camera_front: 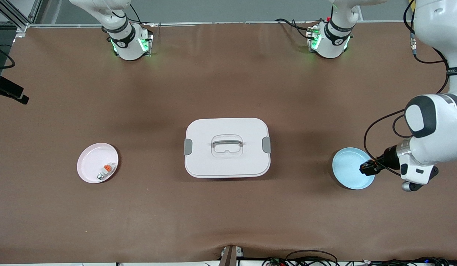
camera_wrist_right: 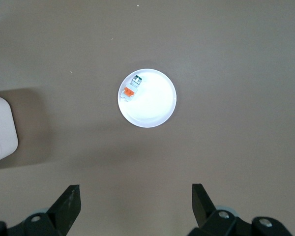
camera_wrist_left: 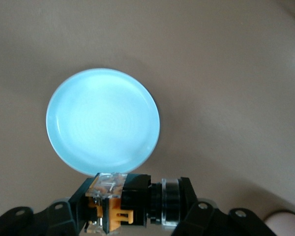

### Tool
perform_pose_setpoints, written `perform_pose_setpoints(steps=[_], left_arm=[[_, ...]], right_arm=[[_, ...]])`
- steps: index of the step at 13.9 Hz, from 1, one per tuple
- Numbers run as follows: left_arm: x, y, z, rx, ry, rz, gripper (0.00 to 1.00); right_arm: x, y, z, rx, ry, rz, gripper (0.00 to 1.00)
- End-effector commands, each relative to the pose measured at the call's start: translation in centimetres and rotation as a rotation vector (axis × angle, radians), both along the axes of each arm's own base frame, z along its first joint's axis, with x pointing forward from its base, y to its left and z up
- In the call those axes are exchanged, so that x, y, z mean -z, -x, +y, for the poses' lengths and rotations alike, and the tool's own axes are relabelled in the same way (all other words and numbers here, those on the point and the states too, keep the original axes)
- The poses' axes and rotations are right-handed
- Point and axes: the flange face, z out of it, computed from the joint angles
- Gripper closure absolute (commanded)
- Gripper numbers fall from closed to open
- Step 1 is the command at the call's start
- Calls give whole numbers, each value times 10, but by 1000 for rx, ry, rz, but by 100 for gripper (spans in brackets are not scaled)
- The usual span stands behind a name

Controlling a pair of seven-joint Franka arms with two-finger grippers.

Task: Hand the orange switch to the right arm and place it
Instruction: 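Lift the switch with the left gripper and carry it over the box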

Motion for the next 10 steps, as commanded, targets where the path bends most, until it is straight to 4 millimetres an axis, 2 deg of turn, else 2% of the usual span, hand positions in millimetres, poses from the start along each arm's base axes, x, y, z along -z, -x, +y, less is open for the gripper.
perform_pose_setpoints(steps=[1, 3, 5, 8, 9, 10], left_arm=[[-23, 16, -32, -97, 28, 67, 70], [-34, 26, -65, -141, 39, 117, 70], [-44, 32, -105, -224, 93, 155, 70], [-55, 43, -153, -305, 149, 228, 70], [-60, 47, -170, -337, 167, 255, 70], [-66, 51, -186, -371, 192, 284, 70]], right_arm=[[-9, 6, -4, 26, -9, -8, 0], [-10, 4, 0, 104, -6, -16, 0], [-9, 4, -2, 117, -11, -14, 0], [-2, 0, -2, 125, -12, 0, 0], [-2, -1, 3, 117, -11, 1, 0], [5, -1, 16, 88, -6, 26, 0]])
